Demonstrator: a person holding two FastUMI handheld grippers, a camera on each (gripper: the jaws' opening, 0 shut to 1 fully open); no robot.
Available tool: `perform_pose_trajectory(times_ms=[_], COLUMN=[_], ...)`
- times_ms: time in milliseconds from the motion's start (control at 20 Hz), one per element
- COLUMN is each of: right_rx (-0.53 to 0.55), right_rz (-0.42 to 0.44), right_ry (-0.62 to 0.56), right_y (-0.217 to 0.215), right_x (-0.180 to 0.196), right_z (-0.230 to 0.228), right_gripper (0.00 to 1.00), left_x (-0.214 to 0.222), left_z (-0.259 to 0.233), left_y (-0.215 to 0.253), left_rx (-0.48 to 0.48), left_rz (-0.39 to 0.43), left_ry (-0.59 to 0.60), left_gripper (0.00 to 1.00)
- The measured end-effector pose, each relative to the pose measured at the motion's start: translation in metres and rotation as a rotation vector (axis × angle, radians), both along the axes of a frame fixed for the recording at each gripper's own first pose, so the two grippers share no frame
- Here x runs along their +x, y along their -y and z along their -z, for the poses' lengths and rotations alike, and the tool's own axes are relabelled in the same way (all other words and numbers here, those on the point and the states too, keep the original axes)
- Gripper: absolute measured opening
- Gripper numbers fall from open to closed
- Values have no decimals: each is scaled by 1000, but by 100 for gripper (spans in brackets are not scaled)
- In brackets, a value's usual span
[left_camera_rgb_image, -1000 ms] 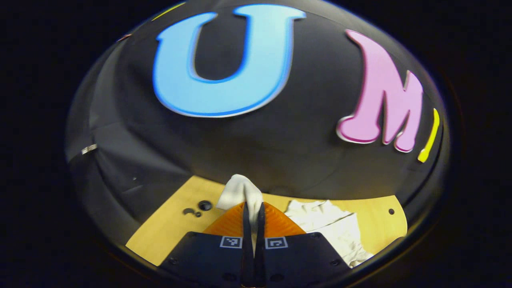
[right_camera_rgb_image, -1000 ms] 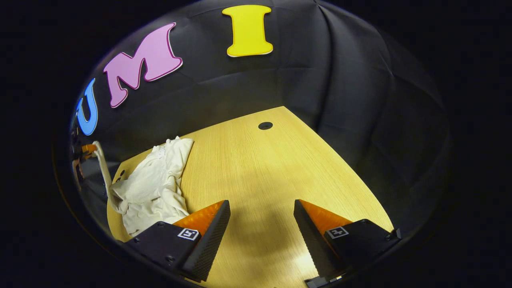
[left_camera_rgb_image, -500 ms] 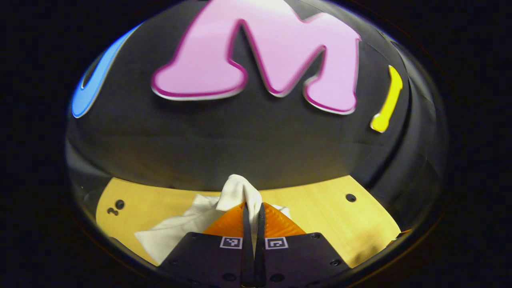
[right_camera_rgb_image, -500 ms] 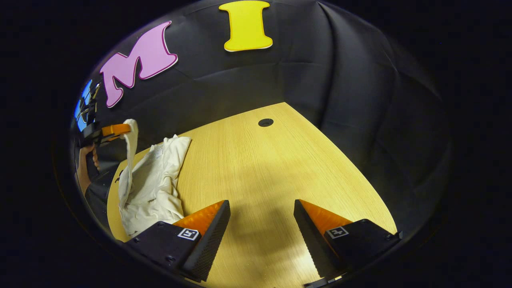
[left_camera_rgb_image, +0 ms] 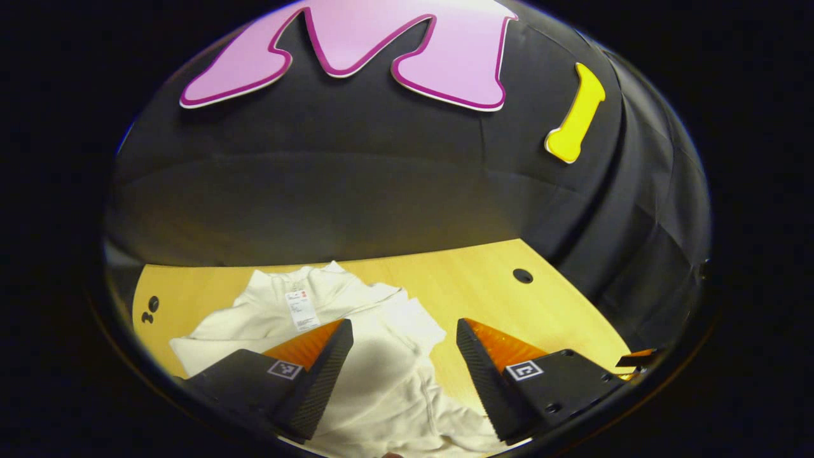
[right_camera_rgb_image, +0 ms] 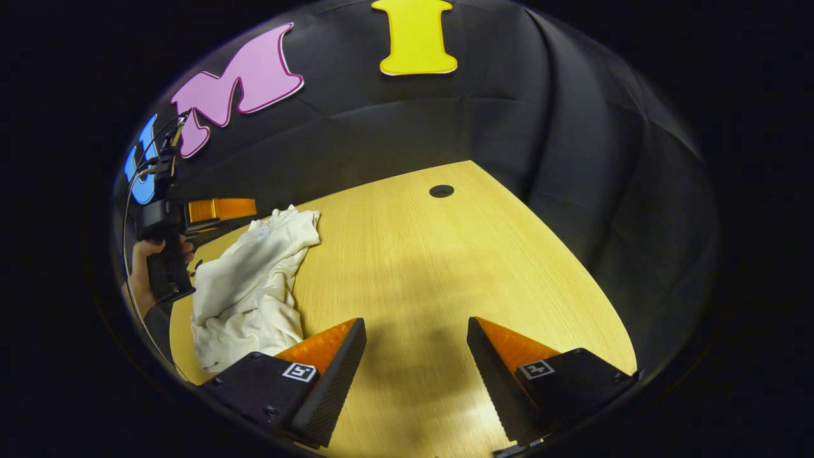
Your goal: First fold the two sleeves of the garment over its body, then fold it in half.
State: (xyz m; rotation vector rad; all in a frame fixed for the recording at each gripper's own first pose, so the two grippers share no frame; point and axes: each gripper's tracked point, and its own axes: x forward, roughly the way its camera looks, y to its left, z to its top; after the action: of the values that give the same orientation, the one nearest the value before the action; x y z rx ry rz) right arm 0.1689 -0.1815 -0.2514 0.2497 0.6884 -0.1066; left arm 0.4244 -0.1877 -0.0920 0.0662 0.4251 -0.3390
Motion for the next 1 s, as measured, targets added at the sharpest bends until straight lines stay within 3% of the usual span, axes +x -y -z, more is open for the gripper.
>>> perform_pose_trajectory(times_ms=[300,600,800,1000], right_rx=[37,98,92,70], right_rz=[-66,-169,-245,-303], right_ry=[-3,-32,-61,-118], right_y=[-41,-104,-141,-170], right_x=[3,-2,-4,-9], right_z=[2,7,17,40], right_gripper=[98,99,99,99], left_x=[-87,-183,-222,-239], left_z=[26,90,131,161], left_y=[-99,-202,-242,-247], left_rx=[5,-2,-33,-59], left_rz=[-137,-317,-416,-452], left_ry=[-29,-177,-266,-338], left_gripper=[98,98,98,98])
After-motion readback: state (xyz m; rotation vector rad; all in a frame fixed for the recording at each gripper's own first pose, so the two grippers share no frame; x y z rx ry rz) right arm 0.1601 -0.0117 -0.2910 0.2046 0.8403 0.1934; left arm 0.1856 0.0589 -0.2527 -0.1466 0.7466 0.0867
